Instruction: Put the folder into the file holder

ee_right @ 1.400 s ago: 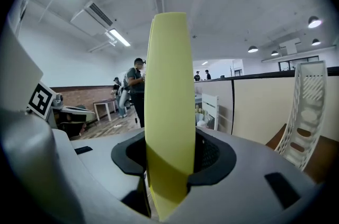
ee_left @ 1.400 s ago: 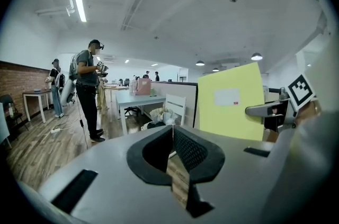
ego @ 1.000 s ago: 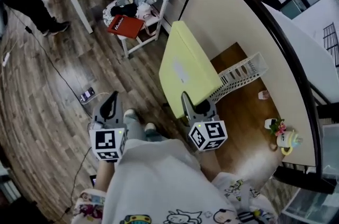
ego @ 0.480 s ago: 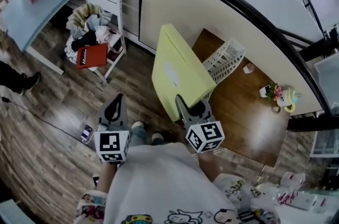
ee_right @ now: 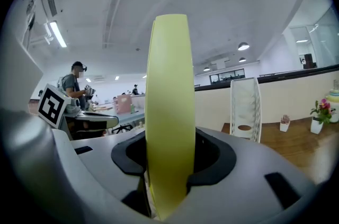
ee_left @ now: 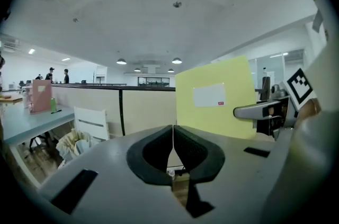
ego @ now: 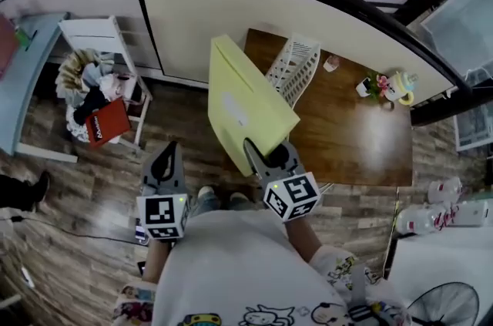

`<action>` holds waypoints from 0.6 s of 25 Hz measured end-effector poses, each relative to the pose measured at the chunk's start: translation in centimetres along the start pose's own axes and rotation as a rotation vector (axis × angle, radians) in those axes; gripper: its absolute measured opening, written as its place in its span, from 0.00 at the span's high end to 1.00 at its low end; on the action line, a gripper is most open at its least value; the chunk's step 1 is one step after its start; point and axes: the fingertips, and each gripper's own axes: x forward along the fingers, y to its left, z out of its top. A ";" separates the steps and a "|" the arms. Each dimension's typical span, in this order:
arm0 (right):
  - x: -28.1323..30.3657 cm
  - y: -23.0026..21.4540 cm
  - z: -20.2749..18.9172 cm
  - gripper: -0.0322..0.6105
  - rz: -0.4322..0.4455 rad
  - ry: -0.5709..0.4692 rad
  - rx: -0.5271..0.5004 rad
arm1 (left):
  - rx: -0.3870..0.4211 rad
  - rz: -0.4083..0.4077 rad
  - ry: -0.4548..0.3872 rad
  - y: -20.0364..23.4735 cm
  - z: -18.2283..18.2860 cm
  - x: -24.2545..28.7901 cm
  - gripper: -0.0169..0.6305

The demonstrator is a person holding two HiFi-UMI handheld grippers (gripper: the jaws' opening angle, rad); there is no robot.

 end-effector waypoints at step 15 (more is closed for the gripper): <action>-4.2 -1.1 0.6 0.68 -0.118 -0.056 0.029 | 0.061 -0.163 0.012 -4.2 0.0 2.1 0.96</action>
